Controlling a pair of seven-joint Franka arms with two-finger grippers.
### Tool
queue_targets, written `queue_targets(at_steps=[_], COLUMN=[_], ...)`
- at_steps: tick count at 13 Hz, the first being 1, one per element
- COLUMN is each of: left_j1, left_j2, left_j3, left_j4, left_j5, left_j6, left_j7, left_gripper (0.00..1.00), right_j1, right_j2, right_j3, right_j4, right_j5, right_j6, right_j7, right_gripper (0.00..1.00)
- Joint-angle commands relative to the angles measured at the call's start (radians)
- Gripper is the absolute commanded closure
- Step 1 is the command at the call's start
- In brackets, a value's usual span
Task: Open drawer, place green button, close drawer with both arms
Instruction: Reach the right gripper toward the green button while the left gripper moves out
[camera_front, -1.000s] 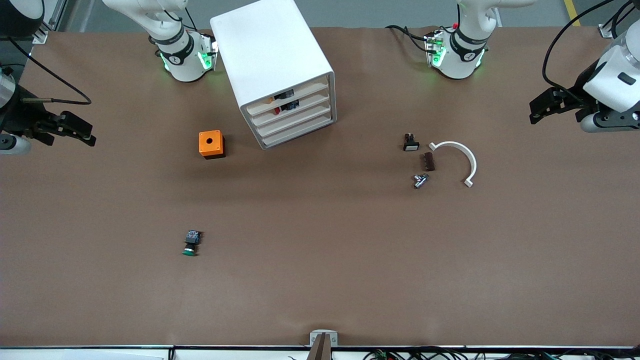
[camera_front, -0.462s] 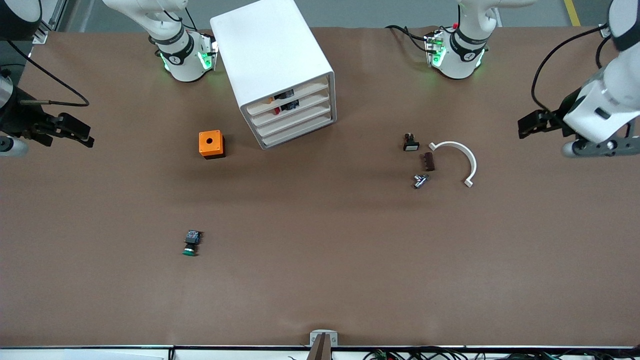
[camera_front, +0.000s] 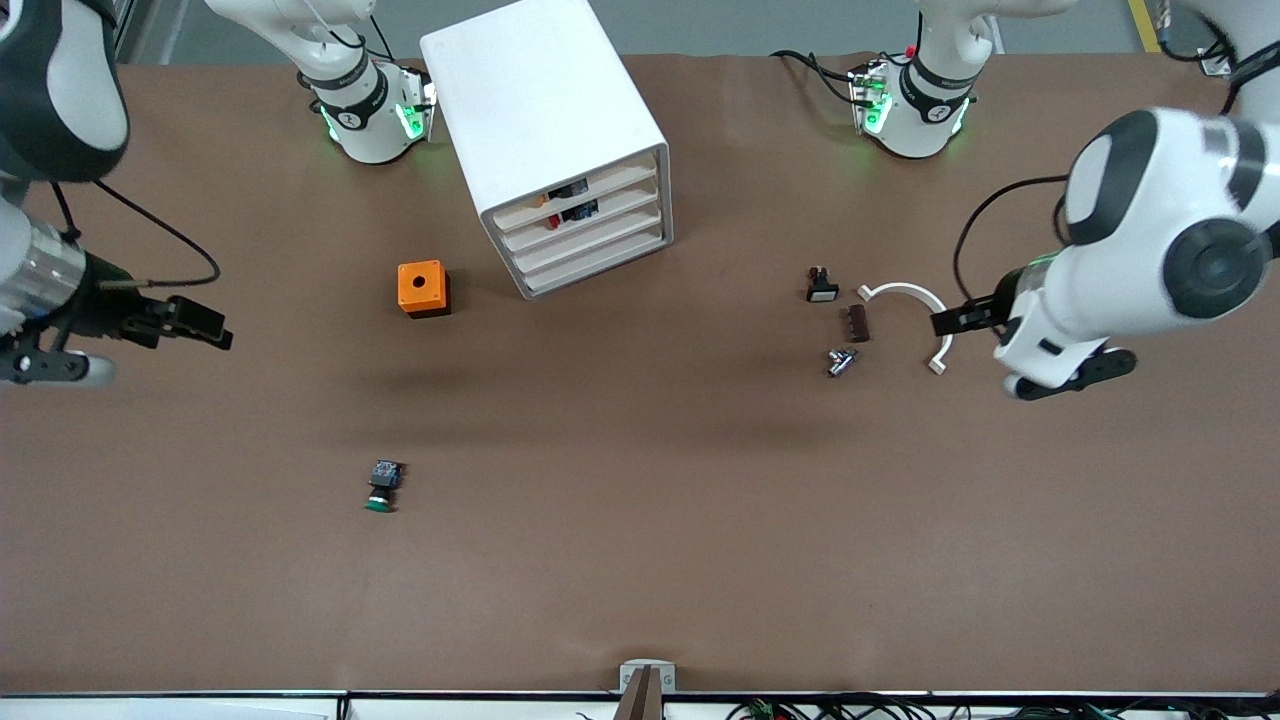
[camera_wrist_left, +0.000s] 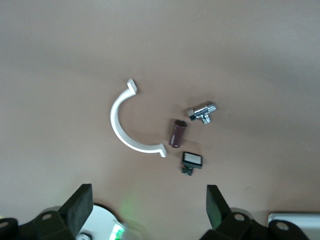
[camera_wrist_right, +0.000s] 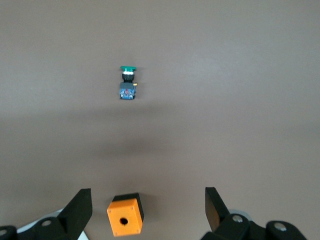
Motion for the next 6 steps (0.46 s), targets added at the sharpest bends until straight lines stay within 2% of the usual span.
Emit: queue_targets(at_steps=[1, 2, 4, 6], left_j1=[-0.042, -0.043, -0.051, -0.086], left_j2=[0.08, 0.109, 0.16, 0.2], left_j3=[0.002, 0.001, 0.001, 0.001], left_j4=[0.057, 0.065, 0.073, 0.079], left_j5=[-0.016, -0.035, -0.151, -0.194], left_j6=[-0.023, -0.029, -0.028, -0.028], left_j7=[-0.121, -0.166, -0.299, -0.431], left_gripper=[0.0, 0.0, 0.0, 0.0], right_j1=[-0.001, -0.001, 0.002, 0.025], right_j2=[0.102, 0.143, 0.218, 0.28], right_j3=[0.02, 0.02, 0.02, 0.02], right_j4=[0.042, 0.04, 0.039, 0.043], right_j5=[0.033, 0.054, 0.056, 0.058], right_j6=[0.097, 0.154, 0.239, 0.272], right_j7=[0.011, 0.011, 0.028, 0.104], right_gripper=[0.0, 0.0, 0.0, 0.0])
